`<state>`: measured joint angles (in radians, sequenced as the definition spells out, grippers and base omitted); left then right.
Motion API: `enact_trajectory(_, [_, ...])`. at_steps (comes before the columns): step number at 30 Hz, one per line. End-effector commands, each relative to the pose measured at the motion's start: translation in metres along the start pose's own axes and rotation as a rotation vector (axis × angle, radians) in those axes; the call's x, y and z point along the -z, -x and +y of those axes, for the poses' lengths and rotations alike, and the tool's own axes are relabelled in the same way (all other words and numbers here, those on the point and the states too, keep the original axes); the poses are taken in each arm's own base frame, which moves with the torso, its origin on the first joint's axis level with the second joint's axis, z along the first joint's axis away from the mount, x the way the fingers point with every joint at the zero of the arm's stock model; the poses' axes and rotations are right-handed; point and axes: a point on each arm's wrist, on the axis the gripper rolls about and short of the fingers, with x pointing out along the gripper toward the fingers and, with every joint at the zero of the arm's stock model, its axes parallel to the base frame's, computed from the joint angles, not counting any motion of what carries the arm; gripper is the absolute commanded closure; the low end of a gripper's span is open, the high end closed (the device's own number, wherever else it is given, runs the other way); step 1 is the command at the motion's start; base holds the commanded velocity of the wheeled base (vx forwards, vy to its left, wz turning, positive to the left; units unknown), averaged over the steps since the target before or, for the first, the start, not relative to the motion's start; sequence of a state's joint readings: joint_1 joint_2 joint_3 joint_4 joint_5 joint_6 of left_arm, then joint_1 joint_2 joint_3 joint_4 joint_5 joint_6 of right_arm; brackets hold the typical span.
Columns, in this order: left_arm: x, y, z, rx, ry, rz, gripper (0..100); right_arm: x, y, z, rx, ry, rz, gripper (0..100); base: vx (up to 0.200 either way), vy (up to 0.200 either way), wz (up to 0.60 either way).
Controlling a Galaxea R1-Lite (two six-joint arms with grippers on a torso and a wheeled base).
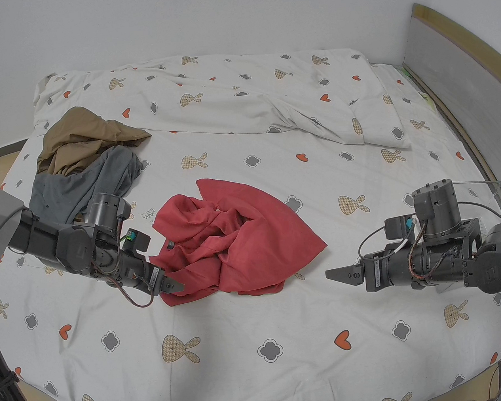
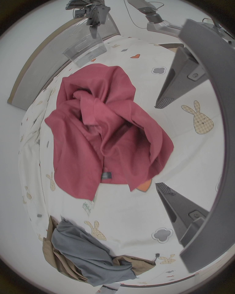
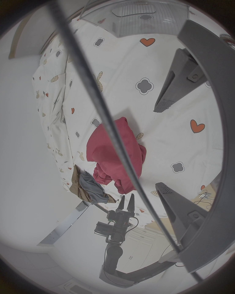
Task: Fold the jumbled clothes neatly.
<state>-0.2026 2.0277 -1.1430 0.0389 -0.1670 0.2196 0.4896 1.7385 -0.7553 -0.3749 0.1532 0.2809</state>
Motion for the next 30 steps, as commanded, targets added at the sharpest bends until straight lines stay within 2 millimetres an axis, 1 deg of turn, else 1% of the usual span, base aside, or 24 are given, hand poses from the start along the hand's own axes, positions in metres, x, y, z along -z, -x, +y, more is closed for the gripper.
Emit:
enact_trajectory(1, [-0.002,-0.008,-0.006,0.012,-0.016,0.003,0,0.001,-0.001,0.0,-0.001,0.001,0.003,0,0.0,0.0,0.0])
enact_trajectory(7, [-0.008,-0.026,-0.016,0.026,-0.046,-0.02,0,0.0,0.0,0.0,-0.001,0.001,0.0,0,0.0,0.0,0.0])
enact_trajectory(8, [-0.008,-0.026,-0.016,0.026,-0.046,-0.02,0,0.0,0.0,0.0,-0.001,0.001,0.0,0,0.0,0.0,0.0])
enact_trajectory(9, [-0.006,-0.032,-0.018,0.03,-0.049,-0.006,0,0.0,0.0,0.0,0.0,-0.001,-0.001,0,0.0,0.0,0.0])
enact_trajectory(11, [-0.005,-0.037,-0.018,0.02,-0.052,0.005,0,0.0,0.001,0.0,-0.001,-0.001,-0.002,0,0.0,0.0,0.0])
enact_trajectory(13, [-0.004,-0.038,-0.018,0.016,-0.051,0.009,0,0.0,0.001,0.0,-0.001,-0.001,-0.002,0,0.0,0.0,0.0])
enact_trajectory(14, [-0.003,-0.041,-0.019,0.007,-0.054,0.019,100,0.0,0.001,0.0,-0.001,-0.001,-0.002,0,0.0,0.0,0.0])
enact_trajectory(18, [-0.006,-0.038,-0.02,0.001,-0.055,0.0,100,0.0,0.0,0.0,-0.001,-0.001,-0.002,0,0.0,0.0,0.0])
enact_trajectory(23, [-0.012,-0.015,-0.018,-0.024,-0.039,-0.045,100,0.0,-0.002,-0.002,0.005,-0.006,0.004,0,0.0,0.0,0.0])
enact_trajectory(25, [-0.014,0.003,-0.02,-0.03,-0.016,-0.076,100,0.0,-0.003,-0.002,0.007,-0.007,0.005,0,0.0,0.0,0.0])
enact_trajectory(26, [-0.014,0.006,-0.02,-0.031,-0.011,-0.083,100,0.0,-0.003,-0.002,0.007,-0.007,0.005,0,0.0,0.0,0.0])
enact_trajectory(27, [-0.016,0.032,-0.024,-0.034,0.023,-0.132,100,0.0,-0.005,-0.003,0.01,-0.009,0.005,0,0.0,0.0,0.0])
enact_trajectory(28, [-0.017,0.047,-0.025,-0.035,0.04,-0.162,100,-0.001,-0.005,-0.004,0.01,-0.009,0.003,0,0.0,0.0,0.0])
enact_trajectory(29, [-0.018,0.065,-0.028,-0.037,0.057,-0.2,100,-0.001,-0.007,-0.004,0.011,-0.011,0.005,0,0.0,0.0,0.0])
enact_trajectory(30, [-0.018,0.068,-0.029,-0.037,0.06,-0.207,100,-0.001,-0.007,-0.004,0.011,-0.011,0.006,0,0.0,0.0,0.0])
